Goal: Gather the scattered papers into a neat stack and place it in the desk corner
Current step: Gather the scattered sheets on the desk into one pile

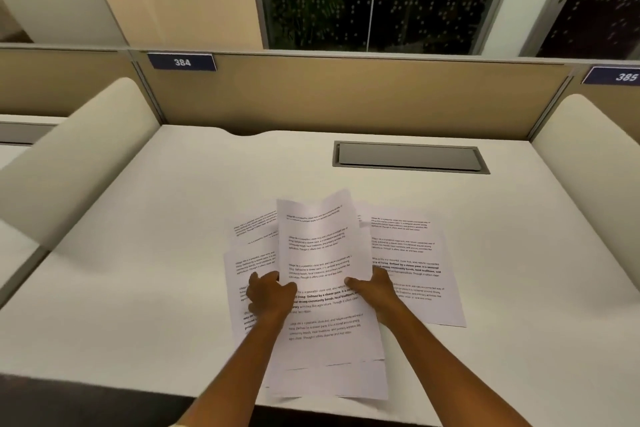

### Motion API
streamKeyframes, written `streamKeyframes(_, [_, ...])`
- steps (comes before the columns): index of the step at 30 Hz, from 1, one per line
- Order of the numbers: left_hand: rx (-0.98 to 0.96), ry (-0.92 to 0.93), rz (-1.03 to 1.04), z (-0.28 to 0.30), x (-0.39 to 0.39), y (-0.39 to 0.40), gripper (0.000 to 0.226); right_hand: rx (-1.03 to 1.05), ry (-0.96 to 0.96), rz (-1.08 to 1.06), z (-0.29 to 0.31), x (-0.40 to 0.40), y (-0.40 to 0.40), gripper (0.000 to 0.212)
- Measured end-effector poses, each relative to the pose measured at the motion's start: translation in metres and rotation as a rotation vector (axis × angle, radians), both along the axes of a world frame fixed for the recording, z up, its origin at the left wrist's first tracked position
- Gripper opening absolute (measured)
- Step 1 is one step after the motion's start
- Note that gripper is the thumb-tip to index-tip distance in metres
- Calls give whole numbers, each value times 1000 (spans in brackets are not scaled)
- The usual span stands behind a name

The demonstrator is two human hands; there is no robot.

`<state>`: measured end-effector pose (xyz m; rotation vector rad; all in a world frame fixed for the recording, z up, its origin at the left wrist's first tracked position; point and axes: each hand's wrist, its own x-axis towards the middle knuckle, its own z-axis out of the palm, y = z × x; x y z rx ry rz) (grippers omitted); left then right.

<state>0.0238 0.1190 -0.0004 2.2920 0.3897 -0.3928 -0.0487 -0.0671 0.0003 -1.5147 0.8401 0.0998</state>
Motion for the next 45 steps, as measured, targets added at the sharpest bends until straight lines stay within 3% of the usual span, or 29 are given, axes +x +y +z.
streamKeyframes(11, [116,118,71,7,6,48,41,-181,10,174,2,29,55,45])
streamKeyframes(21, [26,62,120,2,8,60,11,-222,46,196,-1,42,71,43])
streamKeyframes(28, [-8,10,127,-1,14,63,17,-85,1,155,-1,41,73,40])
streamKeyframes(36, [94,21,108,4,13,60,28,-306,37,274,1,43,76,44])
streamKeyframes(45, [-151,-13,149,9,20,69,35,37,-50,235,-4,46,91,52])
